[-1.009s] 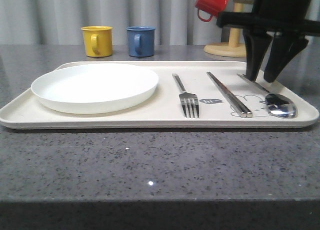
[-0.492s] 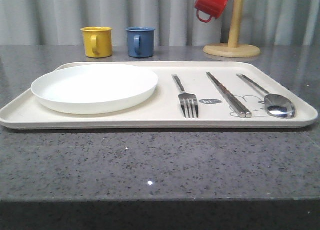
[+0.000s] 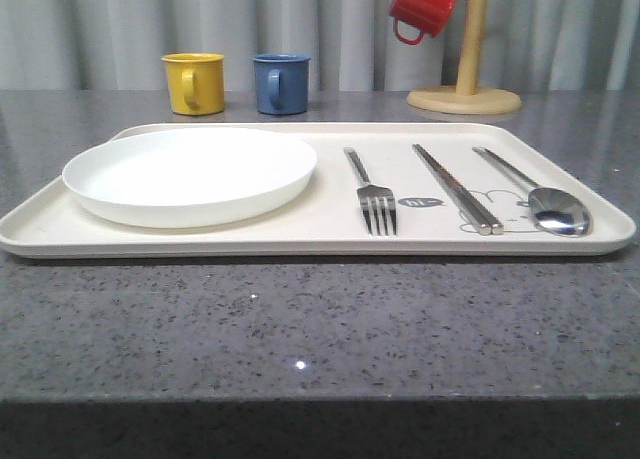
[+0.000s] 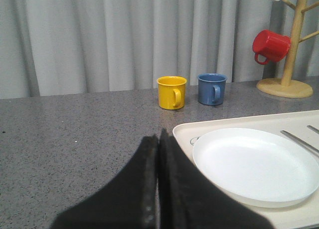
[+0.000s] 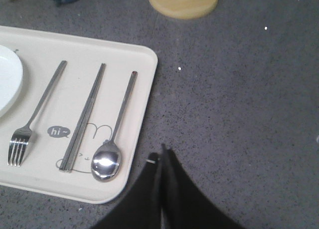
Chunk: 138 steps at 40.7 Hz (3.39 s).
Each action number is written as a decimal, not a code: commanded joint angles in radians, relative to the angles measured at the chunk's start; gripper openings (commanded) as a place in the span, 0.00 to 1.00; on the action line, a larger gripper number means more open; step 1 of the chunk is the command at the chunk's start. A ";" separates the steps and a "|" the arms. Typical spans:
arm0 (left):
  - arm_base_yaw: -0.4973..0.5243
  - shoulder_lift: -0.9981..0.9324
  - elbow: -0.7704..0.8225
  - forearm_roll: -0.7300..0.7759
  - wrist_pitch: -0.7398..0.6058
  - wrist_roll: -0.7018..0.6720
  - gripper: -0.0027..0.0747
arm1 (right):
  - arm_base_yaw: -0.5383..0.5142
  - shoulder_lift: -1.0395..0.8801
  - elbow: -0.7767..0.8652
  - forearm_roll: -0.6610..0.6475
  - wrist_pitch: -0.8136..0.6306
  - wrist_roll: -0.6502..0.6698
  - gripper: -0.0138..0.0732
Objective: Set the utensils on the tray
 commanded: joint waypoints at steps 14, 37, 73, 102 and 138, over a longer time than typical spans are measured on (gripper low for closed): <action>0.001 0.011 -0.025 -0.011 -0.085 -0.004 0.01 | -0.002 -0.475 0.386 -0.025 -0.343 -0.010 0.08; 0.001 0.011 -0.025 -0.011 -0.085 -0.004 0.01 | -0.002 -0.489 0.387 -0.025 -0.334 -0.010 0.08; 0.105 -0.114 0.164 0.049 -0.104 -0.004 0.01 | -0.002 -0.489 0.387 -0.025 -0.334 -0.010 0.08; 0.184 -0.109 0.350 0.026 -0.279 -0.004 0.01 | -0.002 -0.489 0.387 -0.025 -0.334 -0.010 0.08; 0.184 -0.109 0.350 0.026 -0.279 -0.004 0.01 | -0.161 -0.581 0.639 -0.056 -0.497 -0.010 0.08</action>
